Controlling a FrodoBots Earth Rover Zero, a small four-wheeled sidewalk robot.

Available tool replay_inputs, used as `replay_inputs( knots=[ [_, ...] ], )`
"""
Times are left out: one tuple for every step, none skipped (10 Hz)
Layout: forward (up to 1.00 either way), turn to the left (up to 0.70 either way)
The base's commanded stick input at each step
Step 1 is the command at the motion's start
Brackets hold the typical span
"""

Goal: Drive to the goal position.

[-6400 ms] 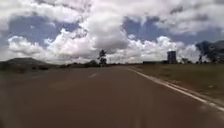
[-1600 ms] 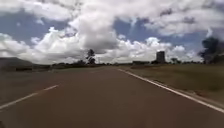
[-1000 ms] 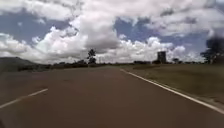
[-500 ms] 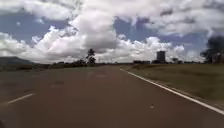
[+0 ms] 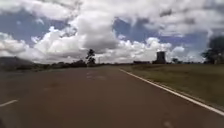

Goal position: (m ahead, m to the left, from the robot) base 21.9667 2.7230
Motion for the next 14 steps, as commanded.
replay_inputs(
  knots=[
    [1.0, 0.0],
    [1.0, 0.0],
    [1.0, 0.0],
    [1.0, 0.0],
    [1.0, 0.0],
    [1.0, 0.0],
    [1.0, 0.0],
    [1.0, 0.0],
    [1.0, -0.16],
    [1.0, -0.33],
    [1.0, -0.17],
    [1.0, 0.0],
    [1.0, 0.0],
    [1.0, 0.0]
  ],
)
